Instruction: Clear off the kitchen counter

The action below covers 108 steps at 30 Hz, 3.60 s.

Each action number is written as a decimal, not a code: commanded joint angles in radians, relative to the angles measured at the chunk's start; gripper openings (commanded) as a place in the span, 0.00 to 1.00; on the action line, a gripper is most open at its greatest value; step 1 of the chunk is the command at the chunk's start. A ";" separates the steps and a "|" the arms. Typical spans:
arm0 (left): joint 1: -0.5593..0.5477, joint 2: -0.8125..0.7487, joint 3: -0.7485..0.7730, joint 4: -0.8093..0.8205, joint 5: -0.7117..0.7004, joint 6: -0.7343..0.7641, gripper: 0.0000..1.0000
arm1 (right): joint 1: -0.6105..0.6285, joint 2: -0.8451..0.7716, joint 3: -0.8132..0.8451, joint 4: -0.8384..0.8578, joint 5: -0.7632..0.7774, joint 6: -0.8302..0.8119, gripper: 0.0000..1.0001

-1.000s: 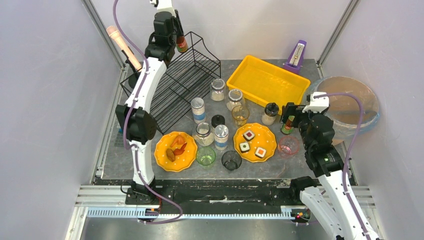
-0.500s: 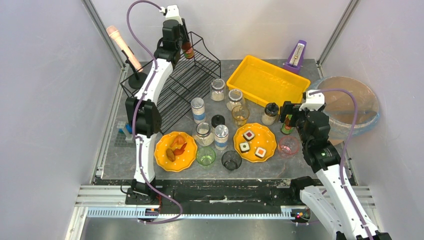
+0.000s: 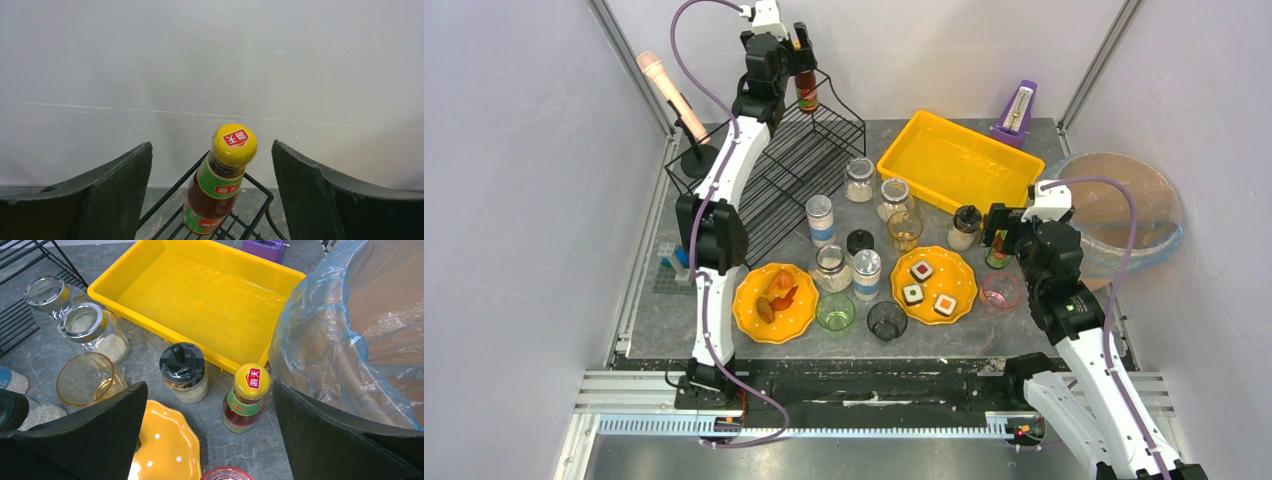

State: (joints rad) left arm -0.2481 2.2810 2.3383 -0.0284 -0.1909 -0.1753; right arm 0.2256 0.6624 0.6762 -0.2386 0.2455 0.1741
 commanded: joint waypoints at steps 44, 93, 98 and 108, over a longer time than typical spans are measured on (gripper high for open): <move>-0.221 -0.961 -0.984 -0.038 0.154 0.085 1.00 | 0.002 0.182 -0.115 0.137 0.265 0.135 0.68; -0.449 -0.924 -1.050 -0.051 0.461 0.241 0.98 | -0.059 0.270 0.533 -0.072 -0.308 -0.136 0.00; -0.472 -0.880 -1.023 -0.038 0.560 0.187 0.97 | -0.024 0.318 0.646 -0.114 -0.477 -0.140 0.00; -0.538 -0.813 -0.979 0.060 0.629 0.142 0.98 | 0.058 0.361 0.636 -0.047 -0.688 -0.056 0.00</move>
State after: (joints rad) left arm -0.7559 1.4590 1.3087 -0.0772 0.4004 0.0101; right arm 0.2558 1.0378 1.2770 -0.4435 -0.3225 0.0677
